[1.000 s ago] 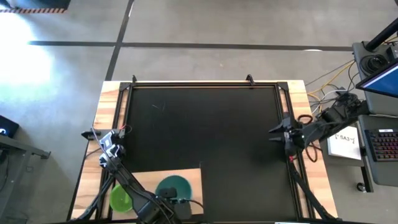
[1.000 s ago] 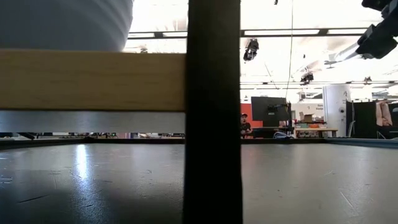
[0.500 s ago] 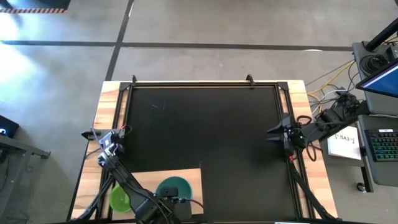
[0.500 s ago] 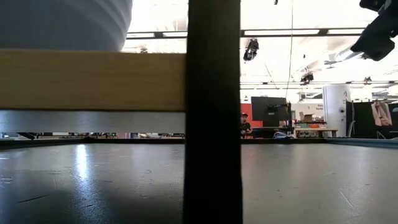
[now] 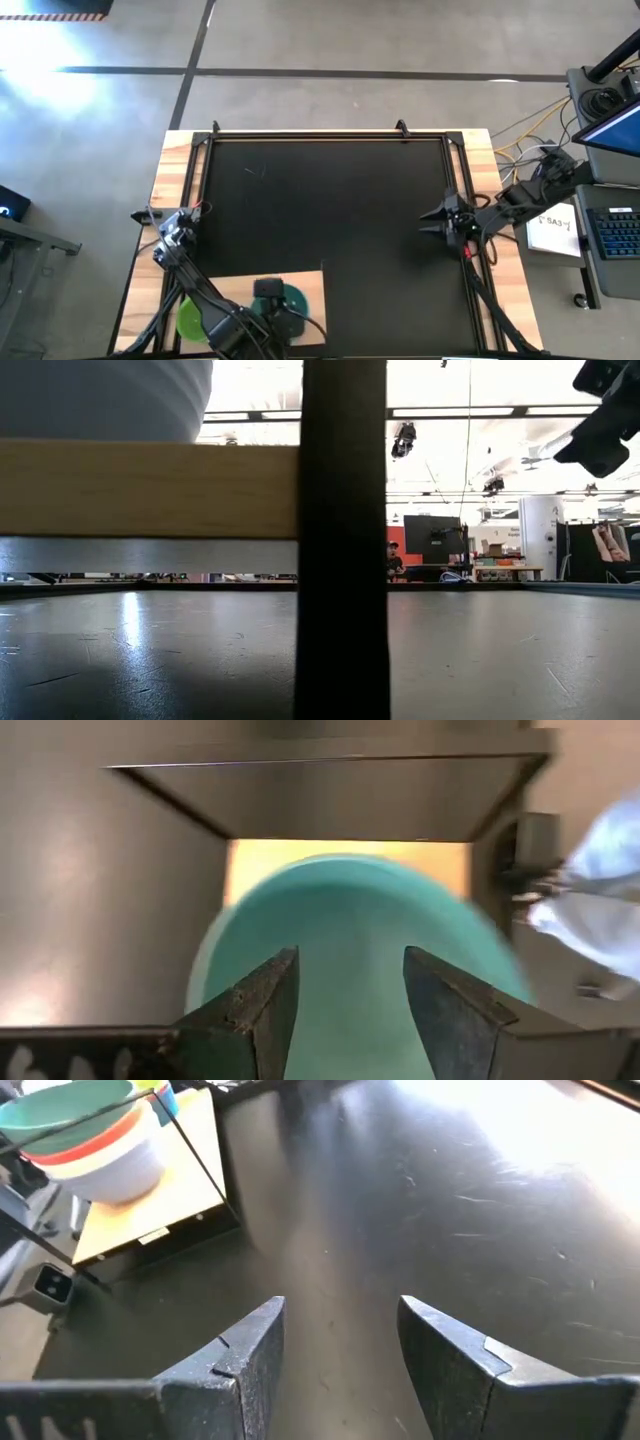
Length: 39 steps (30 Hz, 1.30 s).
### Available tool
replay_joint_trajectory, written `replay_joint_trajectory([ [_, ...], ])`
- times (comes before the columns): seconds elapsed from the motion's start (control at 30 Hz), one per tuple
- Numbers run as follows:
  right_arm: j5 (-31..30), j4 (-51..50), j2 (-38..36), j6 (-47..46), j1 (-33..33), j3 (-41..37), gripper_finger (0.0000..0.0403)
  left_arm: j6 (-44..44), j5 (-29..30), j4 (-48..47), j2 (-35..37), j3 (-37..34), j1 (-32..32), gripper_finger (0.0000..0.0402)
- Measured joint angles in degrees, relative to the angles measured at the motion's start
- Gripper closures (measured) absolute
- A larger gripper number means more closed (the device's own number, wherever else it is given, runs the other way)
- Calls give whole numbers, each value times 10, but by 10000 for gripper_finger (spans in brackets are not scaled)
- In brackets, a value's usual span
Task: Place and stack bowls onto a shelf
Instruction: Return to Home Position
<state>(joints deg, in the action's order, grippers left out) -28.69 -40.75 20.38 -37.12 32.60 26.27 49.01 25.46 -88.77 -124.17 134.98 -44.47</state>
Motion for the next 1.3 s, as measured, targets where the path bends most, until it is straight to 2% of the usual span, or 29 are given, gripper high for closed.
replay_joint_trajectory([
  [0.17, 0, 50, -1, 9, 0, -30, 220, -10, 36, -11, 18, 0, 1, 237],
  [0.33, -17, 171, -1, 75, 0, -83, 220, -12, 133, -12, 47, 0, -1, 237],
  [0.53, -25, 385, -1, 194, 0, -170, 220, -14, 252, -13, 78, 0, -2, 237],
  [0.73, -28, 615, -1, 293, 0, -253, 220, -31, 286, -13, 86, 0, -2, 237],
  [0.93, -32, 628, -1, 311, 0, -255, 220, -65, 310, -12, 95, -1, -2, 237],
  [1.1, -71, 616, -1, 311, 0, -255, 220, -80, 325, -13, 118, -12, 3, 237],
  [1.3, -70, 604, -1, 397, 0, -255, 220, -77, 327, -12, 172, -78, 16, 237],
])
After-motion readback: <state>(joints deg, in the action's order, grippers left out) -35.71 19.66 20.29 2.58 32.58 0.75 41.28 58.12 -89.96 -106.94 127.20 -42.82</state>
